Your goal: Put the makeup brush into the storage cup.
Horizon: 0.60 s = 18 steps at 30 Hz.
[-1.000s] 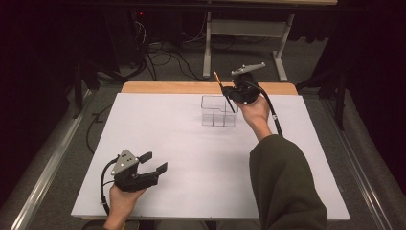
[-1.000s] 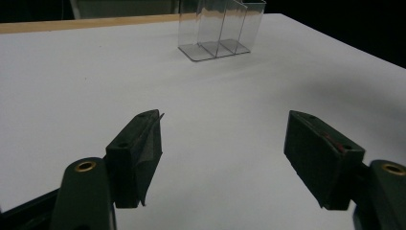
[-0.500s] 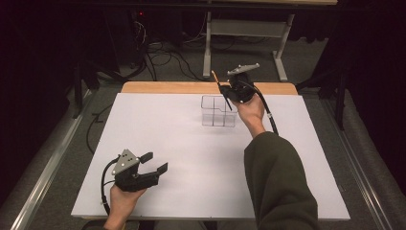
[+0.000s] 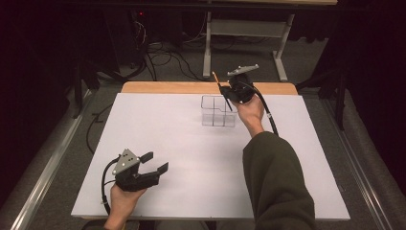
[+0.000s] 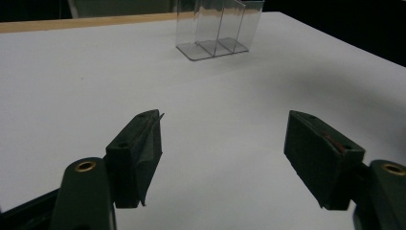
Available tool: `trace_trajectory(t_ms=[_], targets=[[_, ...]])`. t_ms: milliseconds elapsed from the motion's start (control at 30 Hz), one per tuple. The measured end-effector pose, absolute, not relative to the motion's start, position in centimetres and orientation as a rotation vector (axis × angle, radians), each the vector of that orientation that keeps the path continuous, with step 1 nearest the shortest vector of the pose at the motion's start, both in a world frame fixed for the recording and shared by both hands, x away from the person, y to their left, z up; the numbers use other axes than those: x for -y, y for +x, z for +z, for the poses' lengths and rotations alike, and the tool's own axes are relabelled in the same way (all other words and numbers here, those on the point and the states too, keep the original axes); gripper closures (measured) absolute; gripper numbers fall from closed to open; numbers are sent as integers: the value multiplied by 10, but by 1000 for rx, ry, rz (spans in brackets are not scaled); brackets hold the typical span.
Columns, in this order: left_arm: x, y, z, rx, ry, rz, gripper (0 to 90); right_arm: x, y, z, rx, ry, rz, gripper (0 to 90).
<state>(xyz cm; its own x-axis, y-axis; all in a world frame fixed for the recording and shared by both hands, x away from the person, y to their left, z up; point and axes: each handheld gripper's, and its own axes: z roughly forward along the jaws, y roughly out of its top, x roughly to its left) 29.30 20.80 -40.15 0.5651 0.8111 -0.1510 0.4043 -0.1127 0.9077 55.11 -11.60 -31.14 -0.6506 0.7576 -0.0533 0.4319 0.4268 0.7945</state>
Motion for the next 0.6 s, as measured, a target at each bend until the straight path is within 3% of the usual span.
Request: trace_trajectory(t_ms=[600], targets=[[-207, 294, -402, -1015, 1727, 472, 295, 118, 551, -316, -2299, 1024, 1057, 846]])
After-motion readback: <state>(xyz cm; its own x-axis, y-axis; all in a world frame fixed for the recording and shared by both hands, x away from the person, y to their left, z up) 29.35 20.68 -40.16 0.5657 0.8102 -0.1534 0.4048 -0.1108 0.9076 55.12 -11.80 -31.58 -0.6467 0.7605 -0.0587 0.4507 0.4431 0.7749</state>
